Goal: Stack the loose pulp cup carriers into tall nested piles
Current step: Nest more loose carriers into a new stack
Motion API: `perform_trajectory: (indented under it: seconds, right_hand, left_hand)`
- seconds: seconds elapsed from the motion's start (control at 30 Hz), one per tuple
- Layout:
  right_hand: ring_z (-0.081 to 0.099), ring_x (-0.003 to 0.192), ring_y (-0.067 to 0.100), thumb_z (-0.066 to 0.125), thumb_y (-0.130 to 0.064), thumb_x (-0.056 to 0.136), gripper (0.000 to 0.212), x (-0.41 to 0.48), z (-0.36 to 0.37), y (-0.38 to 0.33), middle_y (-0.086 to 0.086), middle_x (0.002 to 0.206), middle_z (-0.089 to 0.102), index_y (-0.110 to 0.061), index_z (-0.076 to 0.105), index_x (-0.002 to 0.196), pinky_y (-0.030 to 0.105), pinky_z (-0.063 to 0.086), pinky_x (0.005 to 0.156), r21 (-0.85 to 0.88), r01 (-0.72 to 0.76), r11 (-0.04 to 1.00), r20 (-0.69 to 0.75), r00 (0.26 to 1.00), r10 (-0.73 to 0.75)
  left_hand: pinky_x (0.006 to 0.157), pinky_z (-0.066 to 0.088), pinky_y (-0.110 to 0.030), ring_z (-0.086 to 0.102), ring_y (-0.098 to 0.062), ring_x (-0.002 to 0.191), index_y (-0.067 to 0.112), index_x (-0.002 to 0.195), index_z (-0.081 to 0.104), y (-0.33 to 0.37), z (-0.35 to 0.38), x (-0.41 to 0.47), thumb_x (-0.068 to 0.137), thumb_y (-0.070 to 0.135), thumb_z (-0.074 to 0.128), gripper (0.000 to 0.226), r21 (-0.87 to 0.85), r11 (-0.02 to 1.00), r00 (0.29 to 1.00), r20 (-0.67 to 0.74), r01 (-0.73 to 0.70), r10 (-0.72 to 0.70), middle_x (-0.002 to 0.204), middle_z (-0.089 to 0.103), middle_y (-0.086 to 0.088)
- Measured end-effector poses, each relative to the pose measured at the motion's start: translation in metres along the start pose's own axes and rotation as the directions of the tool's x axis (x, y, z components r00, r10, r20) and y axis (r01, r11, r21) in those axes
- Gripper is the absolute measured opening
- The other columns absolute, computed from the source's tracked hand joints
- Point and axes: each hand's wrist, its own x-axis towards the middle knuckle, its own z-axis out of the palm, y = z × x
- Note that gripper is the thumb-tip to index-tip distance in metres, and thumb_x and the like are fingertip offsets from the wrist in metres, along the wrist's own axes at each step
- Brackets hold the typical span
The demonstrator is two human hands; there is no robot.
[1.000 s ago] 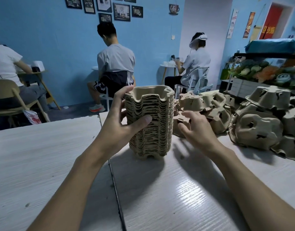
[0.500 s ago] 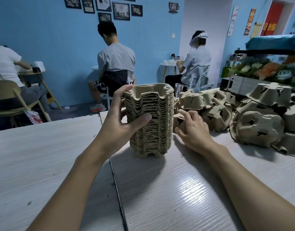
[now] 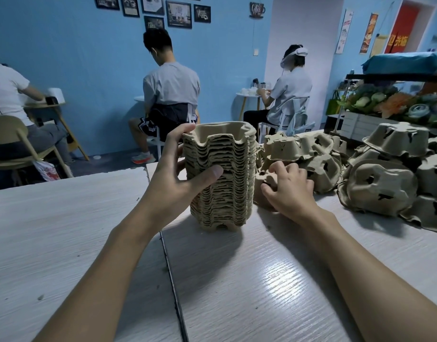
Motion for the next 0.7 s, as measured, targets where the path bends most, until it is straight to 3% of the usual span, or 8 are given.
perform_trajectory:
  seconds: [0.07, 0.2, 0.4, 0.5, 0.6, 0.7]
  right_hand:
    - [0.043, 0.116, 0.032, 0.053, -0.054, 0.090, 0.044, -0.005, -0.005, 0.001, 0.006, 0.119, 0.037, -0.027, 0.042, 0.123, 0.047, 0.034, 0.097, -0.010, 0.016, 1.000, 0.066, 0.998, -0.015]
    - [0.038, 0.121, 0.027, 0.054, -0.075, 0.080, 0.070, -0.015, -0.023, 0.005, 0.003, 0.133, 0.027, -0.032, 0.042, 0.134, 0.048, 0.039, 0.103, 0.027, 0.050, 0.998, 0.227, 0.972, -0.055]
    - [0.036, 0.120, 0.025, 0.056, -0.082, 0.059, 0.097, -0.023, -0.040, 0.005, 0.000, 0.131, 0.032, -0.029, 0.047, 0.140, 0.045, 0.038, 0.106, 0.107, 0.055, 0.993, 0.364, 0.927, -0.090]
    - [0.032, 0.126, 0.024, 0.065, -0.077, 0.058, 0.100, -0.024, -0.047, 0.008, -0.001, 0.136, 0.029, -0.031, 0.042, 0.143, 0.041, 0.033, 0.110, 0.137, 0.060, 0.989, 0.419, 0.901, -0.113]
    - [0.033, 0.126, 0.018, 0.081, -0.059, 0.066, 0.095, -0.023, -0.051, 0.014, -0.005, 0.137, 0.027, -0.035, 0.036, 0.147, 0.039, 0.034, 0.111, 0.123, 0.085, 0.989, 0.499, 0.856, -0.136]
    - [0.042, 0.112, 0.013, 0.081, -0.049, 0.072, 0.084, -0.022, -0.050, 0.012, -0.002, 0.126, 0.034, -0.023, 0.045, 0.143, 0.022, 0.035, 0.098, 0.198, 0.083, 0.977, 0.428, 0.889, -0.162]
  left_hand:
    - [0.083, 0.050, -0.017, 0.062, 0.001, 0.103, 0.040, 0.138, 0.039, 0.000, 0.000, 0.000, 0.075, 0.035, 0.077, 0.073, 0.003, 1.000, 1.000, 0.000, -0.002, 0.002, 0.114, 0.063, 0.023]
    - [0.081, 0.052, -0.019, 0.062, 0.002, 0.100, 0.039, 0.139, 0.039, -0.001, 0.000, 0.000, 0.076, 0.033, 0.077, 0.074, -0.001, 1.000, 1.000, 0.003, -0.003, 0.003, 0.113, 0.062, 0.024]
    - [0.082, 0.049, -0.015, 0.061, 0.003, 0.101, 0.036, 0.139, 0.039, 0.000, 0.001, 0.000, 0.077, 0.031, 0.076, 0.072, 0.006, 1.000, 1.000, 0.005, -0.019, 0.019, 0.111, 0.061, 0.028]
    - [0.085, 0.048, -0.015, 0.060, 0.002, 0.104, 0.033, 0.139, 0.038, 0.000, 0.001, 0.000, 0.078, 0.031, 0.076, 0.071, 0.020, 0.999, 0.999, 0.011, -0.030, 0.030, 0.111, 0.061, 0.030]
    - [0.084, 0.049, -0.016, 0.060, 0.000, 0.105, 0.035, 0.139, 0.039, -0.001, 0.000, 0.000, 0.078, 0.032, 0.076, 0.072, 0.009, 1.000, 1.000, 0.005, -0.023, 0.023, 0.113, 0.061, 0.027]
    - [0.084, 0.051, -0.019, 0.061, -0.002, 0.104, 0.038, 0.138, 0.039, -0.002, -0.001, 0.000, 0.078, 0.033, 0.077, 0.071, 0.005, 1.000, 1.000, 0.008, -0.015, 0.015, 0.115, 0.061, 0.025]
